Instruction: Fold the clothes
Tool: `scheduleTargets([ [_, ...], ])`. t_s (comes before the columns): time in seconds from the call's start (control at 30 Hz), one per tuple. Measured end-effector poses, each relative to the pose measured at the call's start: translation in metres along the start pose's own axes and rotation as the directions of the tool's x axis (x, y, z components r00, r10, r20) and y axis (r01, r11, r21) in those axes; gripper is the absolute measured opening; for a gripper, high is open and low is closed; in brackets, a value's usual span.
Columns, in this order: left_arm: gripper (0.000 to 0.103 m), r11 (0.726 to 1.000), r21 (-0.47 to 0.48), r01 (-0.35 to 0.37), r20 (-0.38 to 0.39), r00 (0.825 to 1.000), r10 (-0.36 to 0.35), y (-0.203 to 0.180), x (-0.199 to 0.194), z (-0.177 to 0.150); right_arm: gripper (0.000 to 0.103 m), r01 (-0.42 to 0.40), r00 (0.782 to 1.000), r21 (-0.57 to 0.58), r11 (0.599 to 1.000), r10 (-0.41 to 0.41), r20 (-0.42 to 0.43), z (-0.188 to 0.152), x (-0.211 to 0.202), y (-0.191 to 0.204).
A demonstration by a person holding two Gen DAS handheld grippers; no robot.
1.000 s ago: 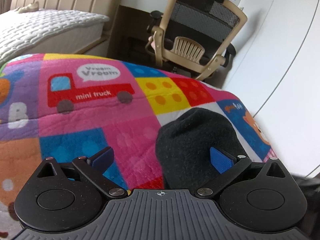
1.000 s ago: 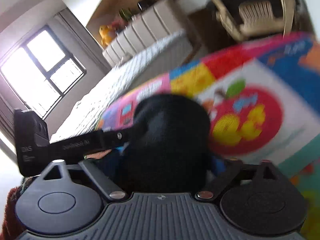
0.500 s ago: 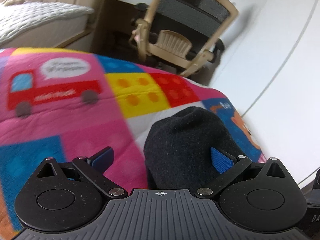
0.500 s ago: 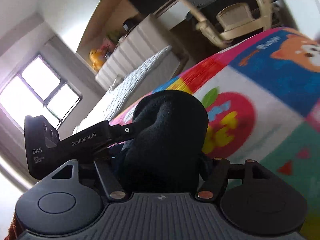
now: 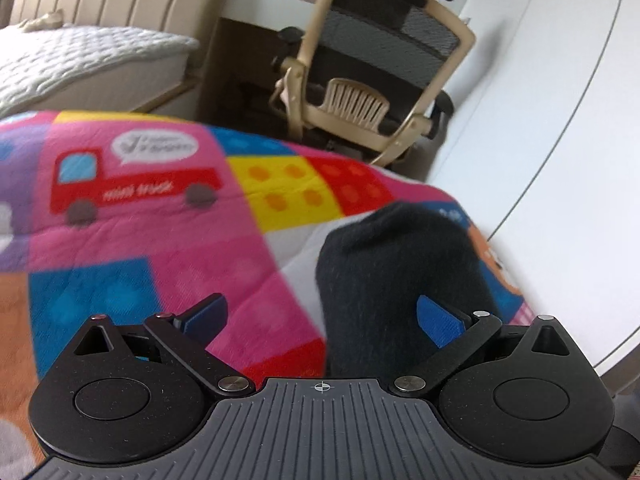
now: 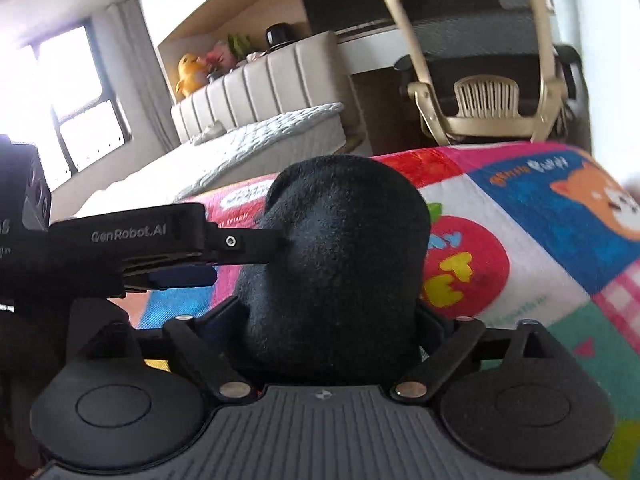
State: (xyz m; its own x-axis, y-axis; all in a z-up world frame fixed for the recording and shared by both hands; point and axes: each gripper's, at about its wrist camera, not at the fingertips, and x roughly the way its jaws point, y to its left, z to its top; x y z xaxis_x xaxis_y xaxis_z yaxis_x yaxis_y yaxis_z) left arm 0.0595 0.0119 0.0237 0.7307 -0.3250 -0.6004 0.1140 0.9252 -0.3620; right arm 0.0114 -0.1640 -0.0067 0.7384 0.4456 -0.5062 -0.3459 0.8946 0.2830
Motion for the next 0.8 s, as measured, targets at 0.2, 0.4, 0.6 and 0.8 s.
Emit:
scheduleTargets([
  [0.2, 0.103, 1.0, 0.0, 0.023, 0.019, 1.0, -0.023, 0.005, 0.013, 0.0, 0.092, -0.025, 1.0, -0.01, 1.0, 0.025, -0.004, 0.005, -0.032, -0.023],
  [0.4, 0.103, 0.999, 0.013, 0.049, 0.032, 0.998, -0.049, 0.004, 0.02, -0.001, 0.086, 0.072, 0.988, -0.071, 0.995, -0.062, 0.142, 0.038, -0.058, -0.029],
  [0.6, 0.103, 0.997, 0.008, 0.071, 0.033, 0.997, -0.072, 0.013, 0.019, -0.003, 0.061, -0.033, 0.998, -0.015, 0.999, 0.034, 0.043, 0.091, 0.006, -0.026],
  [0.8, 0.103, 0.998, 0.03, 0.061, 0.04, 0.997, -0.062, 0.017, 0.02, -0.001, 0.063, -0.022, 0.991, 0.144, 0.989, 0.041, -0.13, 0.09, 0.078, -0.045],
])
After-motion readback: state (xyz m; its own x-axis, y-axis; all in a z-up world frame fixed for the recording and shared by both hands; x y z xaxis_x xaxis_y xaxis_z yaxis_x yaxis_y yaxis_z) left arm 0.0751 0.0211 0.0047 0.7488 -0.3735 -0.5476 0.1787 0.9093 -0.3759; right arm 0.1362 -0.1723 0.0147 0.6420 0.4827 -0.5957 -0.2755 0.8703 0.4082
